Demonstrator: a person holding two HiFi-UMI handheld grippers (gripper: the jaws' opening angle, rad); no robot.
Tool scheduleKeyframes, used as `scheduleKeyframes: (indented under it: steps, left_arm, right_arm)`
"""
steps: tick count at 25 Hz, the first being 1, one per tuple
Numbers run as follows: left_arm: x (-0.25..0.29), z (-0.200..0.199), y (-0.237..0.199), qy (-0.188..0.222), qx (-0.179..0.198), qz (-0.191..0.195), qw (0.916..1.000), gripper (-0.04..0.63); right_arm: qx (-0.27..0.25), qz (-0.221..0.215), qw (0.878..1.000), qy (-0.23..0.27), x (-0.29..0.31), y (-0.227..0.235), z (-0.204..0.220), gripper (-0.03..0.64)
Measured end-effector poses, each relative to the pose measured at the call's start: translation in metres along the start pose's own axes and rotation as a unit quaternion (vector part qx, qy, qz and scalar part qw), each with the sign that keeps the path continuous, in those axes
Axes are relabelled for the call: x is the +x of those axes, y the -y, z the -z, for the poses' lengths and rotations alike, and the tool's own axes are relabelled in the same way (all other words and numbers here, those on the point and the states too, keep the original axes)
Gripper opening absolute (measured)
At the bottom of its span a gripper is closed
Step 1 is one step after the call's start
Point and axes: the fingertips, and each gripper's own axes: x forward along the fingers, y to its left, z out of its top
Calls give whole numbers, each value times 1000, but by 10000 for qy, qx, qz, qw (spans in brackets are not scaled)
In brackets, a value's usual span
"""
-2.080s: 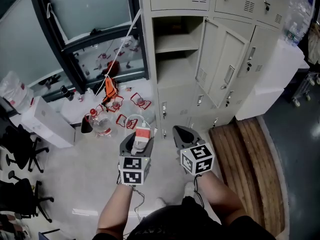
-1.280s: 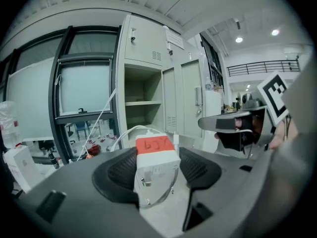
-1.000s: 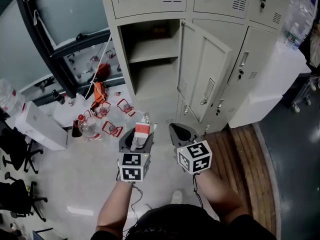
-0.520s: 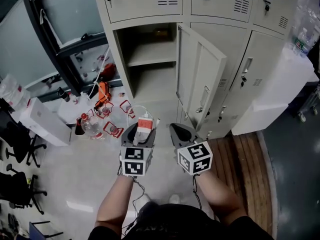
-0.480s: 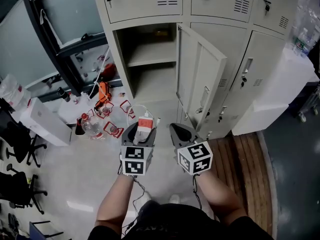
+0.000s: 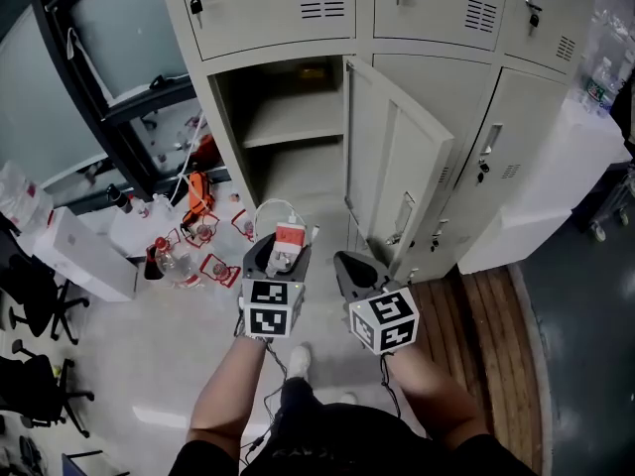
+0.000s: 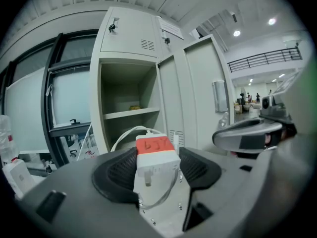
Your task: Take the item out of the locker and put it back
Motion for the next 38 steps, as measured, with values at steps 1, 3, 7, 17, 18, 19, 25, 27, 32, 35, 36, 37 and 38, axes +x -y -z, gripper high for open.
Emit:
scheduleKeyframes:
  steps: [1,3,7,17,18,19,25,27,32,35,36,37,38]
  left_arm:
    - [7,-2,-2,11,21,35,10000,268]
    - [22,-5,-7,27,69,115,9999,268]
    - [54,-11,-18,36,136,297,9995,268]
    - [136,-14,-53,-51,256,683,9973,268]
    - [143,-13,-55,-69,266,721,9970,268]
    - [150,-13,-57,-89,274,762,9967,268]
    - [185,-6,-70,-230,330,906,9951,268]
    - [195,-6,-73,-285,424,925,9944,268]
    - [219,-1,-76,-436,392,1006,9932,268]
    - [234,1,-79,-443,428,1011,9930,268]
    - [239,2,-79,-464,435,1022,9927,268]
    - [244,4,-80,-502,442,1027,9925,268]
    - [248,5,-80,-530,462,1023,9923,268]
  right_arm:
    - [-8,32,10000,-5,5,3,0,-3]
    - [-15,97,10000,-18,15,8,0,-3]
    - [25,257,9996,-67,39,17,0,-3]
    - [112,696,9975,-98,93,45,-6,-3]
    - [119,732,9972,-107,97,48,-6,-3]
    - [125,767,9969,-117,101,50,-6,-3]
    - [184,949,9951,-185,123,64,-2,-3]
    - [194,1000,9946,-200,129,67,-1,-3]
    - [219,1111,9933,-247,139,72,2,-3]
    - [248,1178,9923,-287,143,76,5,-3]
    - [260,1206,9919,-296,144,78,5,-3]
    - [271,1232,9916,-303,145,79,6,-3]
    - [282,1253,9912,-307,146,81,7,-3]
